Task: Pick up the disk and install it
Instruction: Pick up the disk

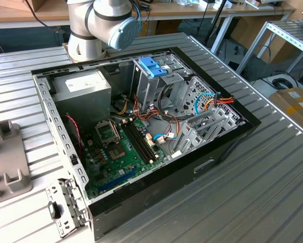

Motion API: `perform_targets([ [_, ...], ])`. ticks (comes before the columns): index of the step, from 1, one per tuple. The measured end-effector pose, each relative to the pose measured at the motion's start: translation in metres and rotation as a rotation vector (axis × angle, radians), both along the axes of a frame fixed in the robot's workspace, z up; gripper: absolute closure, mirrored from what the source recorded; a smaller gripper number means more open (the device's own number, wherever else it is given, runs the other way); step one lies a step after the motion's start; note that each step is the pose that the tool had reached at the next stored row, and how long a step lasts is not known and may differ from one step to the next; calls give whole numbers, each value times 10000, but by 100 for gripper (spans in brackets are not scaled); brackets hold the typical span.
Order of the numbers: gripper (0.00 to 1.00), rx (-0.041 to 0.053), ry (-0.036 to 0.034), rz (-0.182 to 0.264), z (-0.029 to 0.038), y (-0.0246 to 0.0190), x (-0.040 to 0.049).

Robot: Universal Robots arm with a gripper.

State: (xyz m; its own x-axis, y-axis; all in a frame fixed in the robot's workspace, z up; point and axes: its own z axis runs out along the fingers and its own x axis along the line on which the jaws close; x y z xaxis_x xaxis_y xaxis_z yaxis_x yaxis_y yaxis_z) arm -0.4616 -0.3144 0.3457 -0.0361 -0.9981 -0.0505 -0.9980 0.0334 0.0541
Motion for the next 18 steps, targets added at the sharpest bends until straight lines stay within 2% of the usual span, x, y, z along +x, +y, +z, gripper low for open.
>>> perform_targets([
  [10, 63, 9, 2, -2, 51, 2, 0],
  [13, 63, 10, -1, -2, 98, 1, -1],
  [18, 63, 10, -1, -2, 125, 1, 0],
])
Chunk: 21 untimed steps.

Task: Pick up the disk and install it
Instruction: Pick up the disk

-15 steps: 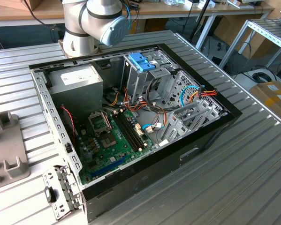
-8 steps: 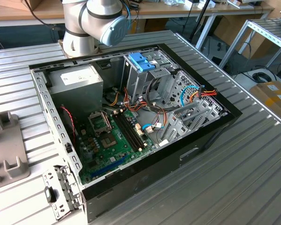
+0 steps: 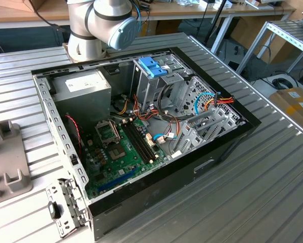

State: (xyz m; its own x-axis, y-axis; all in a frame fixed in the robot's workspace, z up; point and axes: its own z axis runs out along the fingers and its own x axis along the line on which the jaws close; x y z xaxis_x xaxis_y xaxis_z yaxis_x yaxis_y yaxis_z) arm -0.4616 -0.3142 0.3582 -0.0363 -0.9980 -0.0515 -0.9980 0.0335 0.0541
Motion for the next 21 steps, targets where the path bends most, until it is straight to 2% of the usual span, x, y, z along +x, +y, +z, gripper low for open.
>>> perform_targets([
  [21, 63, 22, 1, 0, 72, 0, 0],
])
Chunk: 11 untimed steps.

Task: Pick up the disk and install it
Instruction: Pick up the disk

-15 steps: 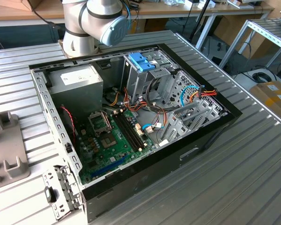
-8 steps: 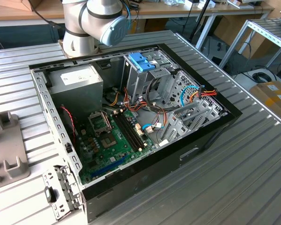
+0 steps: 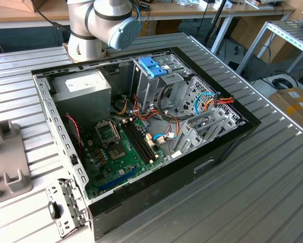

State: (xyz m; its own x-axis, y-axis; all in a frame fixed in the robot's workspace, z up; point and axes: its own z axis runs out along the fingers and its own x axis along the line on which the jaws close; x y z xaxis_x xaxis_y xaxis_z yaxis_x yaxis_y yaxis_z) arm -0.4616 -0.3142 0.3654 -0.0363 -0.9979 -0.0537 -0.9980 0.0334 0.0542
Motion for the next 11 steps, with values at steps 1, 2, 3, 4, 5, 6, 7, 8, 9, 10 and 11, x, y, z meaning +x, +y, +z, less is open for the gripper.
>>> perform_targets([
  [1, 63, 0, -1, 0, 0, 0, 0],
  [2, 63, 0, -1, 0, 1, 0, 0],
  [3, 63, 0, 0, 0, 3, 0, 0],
  [4, 63, 1, 2, 0, 9, 0, 0],
  [5, 63, 2, 0, 0, 11, 0, 0],
  [6, 63, 2, 0, 0, 13, 0, 0],
  [7, 63, 2, 1, 0, 18, 0, 0],
  [8, 63, 3, 0, 0, 21, 0, 0],
  [9, 63, 3, 0, 0, 24, 0, 0],
  [10, 63, 4, 1, -1, 35, 0, 0],
  [11, 63, 4, 0, -1, 43, 0, 0],
])
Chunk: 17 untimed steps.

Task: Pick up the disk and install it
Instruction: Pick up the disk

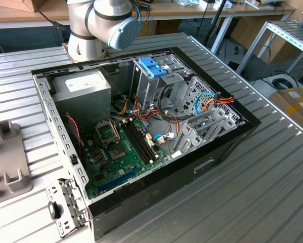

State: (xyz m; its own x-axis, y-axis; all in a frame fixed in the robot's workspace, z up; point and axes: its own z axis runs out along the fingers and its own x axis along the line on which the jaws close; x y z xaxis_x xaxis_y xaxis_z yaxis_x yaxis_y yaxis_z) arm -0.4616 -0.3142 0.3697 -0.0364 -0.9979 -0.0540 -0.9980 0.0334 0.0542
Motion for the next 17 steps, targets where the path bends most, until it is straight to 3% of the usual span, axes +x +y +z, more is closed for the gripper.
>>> perform_targets([
  [17, 63, 3, 0, 1, 162, 0, 0],
])
